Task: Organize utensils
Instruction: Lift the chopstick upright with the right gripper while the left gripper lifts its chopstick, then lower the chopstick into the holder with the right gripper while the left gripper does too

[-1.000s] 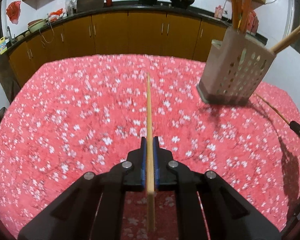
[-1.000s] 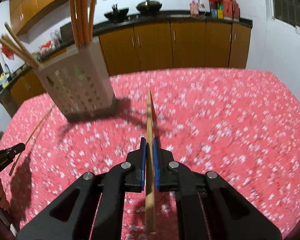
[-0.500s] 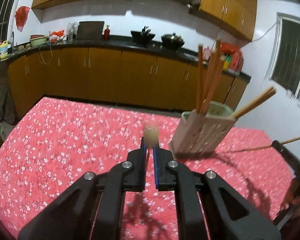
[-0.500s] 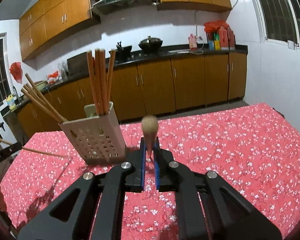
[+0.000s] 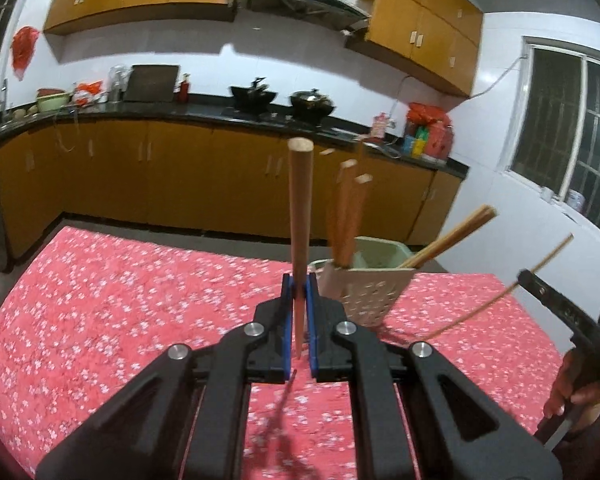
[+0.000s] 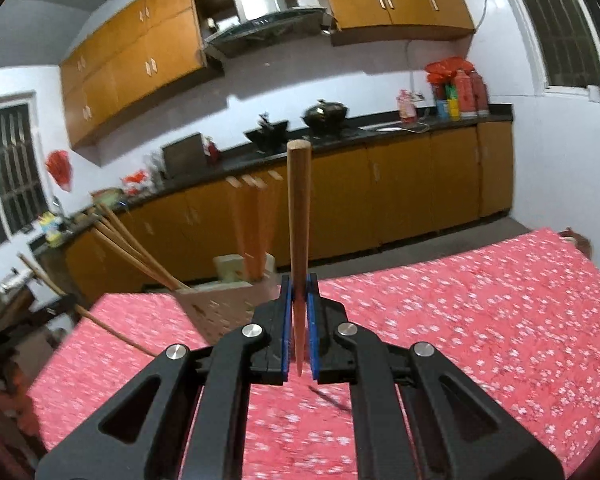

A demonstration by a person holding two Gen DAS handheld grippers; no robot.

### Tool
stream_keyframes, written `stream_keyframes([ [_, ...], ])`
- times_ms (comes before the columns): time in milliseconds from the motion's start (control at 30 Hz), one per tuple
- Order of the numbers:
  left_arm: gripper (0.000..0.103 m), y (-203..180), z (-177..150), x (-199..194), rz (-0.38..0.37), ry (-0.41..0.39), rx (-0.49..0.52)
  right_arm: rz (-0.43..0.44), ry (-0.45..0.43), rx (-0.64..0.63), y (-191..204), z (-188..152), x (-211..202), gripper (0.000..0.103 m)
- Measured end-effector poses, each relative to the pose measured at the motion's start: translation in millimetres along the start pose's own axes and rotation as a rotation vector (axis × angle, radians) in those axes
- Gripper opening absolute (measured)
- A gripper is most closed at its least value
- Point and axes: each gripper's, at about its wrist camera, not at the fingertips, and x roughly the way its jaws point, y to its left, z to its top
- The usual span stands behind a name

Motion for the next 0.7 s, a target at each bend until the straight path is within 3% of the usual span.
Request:
stream_keyframes([
  [233,0.007,-34,27,-14,-0.109,-0.072,0.043,0.118,-0.106,-0.009,26,33,-23,0.008],
  [367,0.007,-51,48,-21,-0.127,-0.150,0.054,0.114,-0.190,-0.039,42,49,-27,0.008],
  [500,0.007,-67,69,-20,-0.096,-0.235,0.079,0.079,-0.234,-0.064,50,57,-16,0.008],
  [700,0.007,-75,74,16,-0.041,-0.187,0.081,0.027,-0.236,-0.084,56,55,18,0.008],
])
